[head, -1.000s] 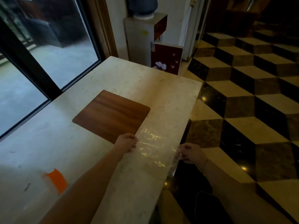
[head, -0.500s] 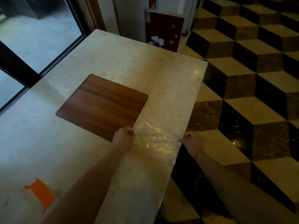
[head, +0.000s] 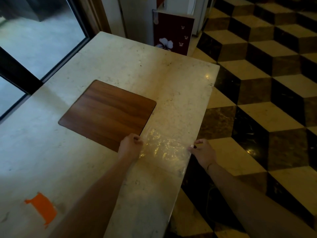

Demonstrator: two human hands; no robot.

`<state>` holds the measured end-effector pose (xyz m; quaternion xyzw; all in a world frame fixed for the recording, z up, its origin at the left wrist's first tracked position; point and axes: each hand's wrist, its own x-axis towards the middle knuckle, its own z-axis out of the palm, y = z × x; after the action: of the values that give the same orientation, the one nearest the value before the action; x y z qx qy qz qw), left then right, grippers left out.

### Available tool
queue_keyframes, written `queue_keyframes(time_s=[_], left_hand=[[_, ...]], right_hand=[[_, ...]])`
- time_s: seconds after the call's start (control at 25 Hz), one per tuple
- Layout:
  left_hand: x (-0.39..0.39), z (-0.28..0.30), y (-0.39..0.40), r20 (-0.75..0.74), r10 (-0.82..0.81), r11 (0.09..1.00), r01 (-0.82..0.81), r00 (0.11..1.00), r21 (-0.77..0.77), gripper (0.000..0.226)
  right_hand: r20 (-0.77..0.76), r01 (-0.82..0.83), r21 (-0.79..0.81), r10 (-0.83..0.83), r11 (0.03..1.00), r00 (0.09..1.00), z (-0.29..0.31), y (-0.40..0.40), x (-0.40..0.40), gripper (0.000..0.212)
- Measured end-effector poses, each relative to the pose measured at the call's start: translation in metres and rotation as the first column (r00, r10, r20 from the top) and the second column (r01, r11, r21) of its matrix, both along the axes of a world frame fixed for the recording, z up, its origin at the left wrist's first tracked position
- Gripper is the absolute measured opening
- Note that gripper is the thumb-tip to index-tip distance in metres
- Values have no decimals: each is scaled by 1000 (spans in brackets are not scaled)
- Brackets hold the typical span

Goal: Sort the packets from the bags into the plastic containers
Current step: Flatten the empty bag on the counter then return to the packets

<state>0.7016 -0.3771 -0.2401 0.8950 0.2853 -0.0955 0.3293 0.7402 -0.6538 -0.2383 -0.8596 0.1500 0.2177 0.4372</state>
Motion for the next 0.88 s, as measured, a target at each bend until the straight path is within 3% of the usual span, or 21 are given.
queue_keyframes(time_s=[0.24,0.4,0.6,0.88], left_hand=[[-15,20,6,56,30,1000,-30,998,-3,30],[-40,53,7,113,-13,997,5,993,75,50],[-90,98,10,147,-37,974,3,989,226,60],[-191,133,42,209,114,932,-178,971,317,68]], right_hand=[[114,-78,-58,85,995,990,22,-6,2,59],[186,-257,-218,299,941,936,50,-4,0,69],[295,-366,-368,481,855,826,95,15,-15,70],[361,-545,-491,728,680,583,126,76,-47,74]])
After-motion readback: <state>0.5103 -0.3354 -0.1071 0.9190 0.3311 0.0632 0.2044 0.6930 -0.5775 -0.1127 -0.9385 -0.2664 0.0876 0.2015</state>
